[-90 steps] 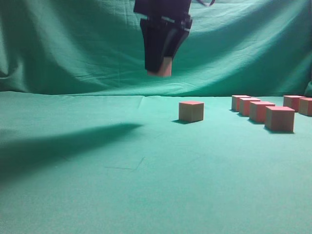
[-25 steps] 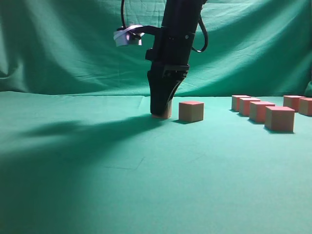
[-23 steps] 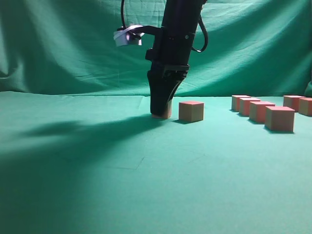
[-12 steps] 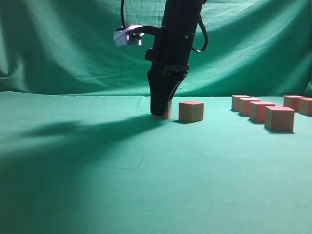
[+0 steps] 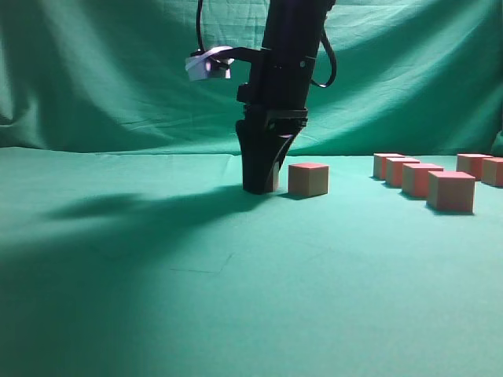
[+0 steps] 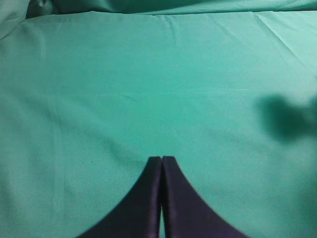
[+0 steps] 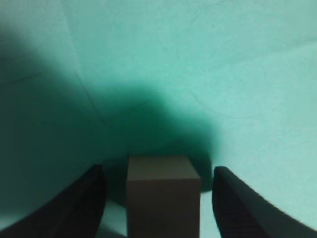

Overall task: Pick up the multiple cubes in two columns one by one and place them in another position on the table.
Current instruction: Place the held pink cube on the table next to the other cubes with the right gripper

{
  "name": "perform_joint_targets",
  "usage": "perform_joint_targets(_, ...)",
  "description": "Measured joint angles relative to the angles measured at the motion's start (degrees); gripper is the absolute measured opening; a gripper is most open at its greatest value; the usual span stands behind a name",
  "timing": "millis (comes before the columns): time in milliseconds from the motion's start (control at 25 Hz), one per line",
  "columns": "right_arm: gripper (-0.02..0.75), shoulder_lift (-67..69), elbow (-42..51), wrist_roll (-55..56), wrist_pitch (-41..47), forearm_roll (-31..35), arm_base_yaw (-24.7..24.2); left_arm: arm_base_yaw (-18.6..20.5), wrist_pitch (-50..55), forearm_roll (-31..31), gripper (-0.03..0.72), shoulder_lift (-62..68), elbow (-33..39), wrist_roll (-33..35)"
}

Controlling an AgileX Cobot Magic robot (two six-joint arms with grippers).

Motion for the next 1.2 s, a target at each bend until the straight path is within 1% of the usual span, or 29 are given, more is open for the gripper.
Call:
perform_joint_targets(40, 0.463, 0.0, 0.0, 0.4, -0.3, 0.0, 0.0, 0.0, 0.0, 0.0, 0.000, 0.0, 0.0, 0.0)
perform_joint_targets(80, 0.479, 0.0, 0.0, 1.0, -0.5, 0.0, 0.0, 0.0, 0.0, 0.0, 0.000, 0.0, 0.0, 0.0)
perform_joint_targets(200, 0.477, 0.0, 0.0, 2.5, -0.8, 0.0, 0.0, 0.0, 0.0, 0.0, 0.000, 0.0, 0.0, 0.0)
perform_joint_targets(240, 0.534, 0.0, 0.0, 3.0, -0.8, 0.0, 0.0, 0.0, 0.0, 0.0, 0.000, 0.0, 0.0, 0.0)
perform_joint_targets(520, 0.531, -1.7, -0.1, 5.4, -0.4, 0.0, 0.0, 0.0, 0.0, 0.0, 0.000, 0.0, 0.0, 0.0)
perform_joint_targets(840, 0.531, -8.4, -6.7, 5.9, 5.7, 4.4, 0.0, 0.0, 0.0, 0.0, 0.000, 0.0, 0.0, 0.0)
perform_joint_targets(880, 0.531, -10.7, -7.8, 6.1, 8.2, 5.0, 0.0, 0.0, 0.0, 0.0, 0.000, 0.0, 0.0, 0.0)
perform_joint_targets(960, 0.531, -13.8, -8.1, 7.7, 9.4, 5.1, 0.0, 0.0, 0.0, 0.0, 0.000, 0.0, 0.0, 0.0)
perform_joint_targets(1000, 0.474, -15.2, -8.1, 8.6, 9.6, 5.1, 0.0, 0.0, 0.0, 0.0, 0.000, 0.0, 0.0, 0.0)
perform_joint_targets(1080, 0.422, -18.6, -8.2, 12.1, 10.0, 5.1, 0.0, 0.0, 0.0, 0.0, 0.000, 0.0, 0.0, 0.0)
perform_joint_targets(1160, 0.420, -21.6, -8.5, 16.8, 10.3, 5.1, 0.0, 0.0, 0.0, 0.0, 0.000, 0.0, 0.0, 0.0)
perform_joint_targets(1200, 0.368, -23.2, -8.6, 19.3, 10.4, 5.2, 0.0, 0.0, 0.0, 0.0, 0.000, 0.0, 0.0, 0.0)
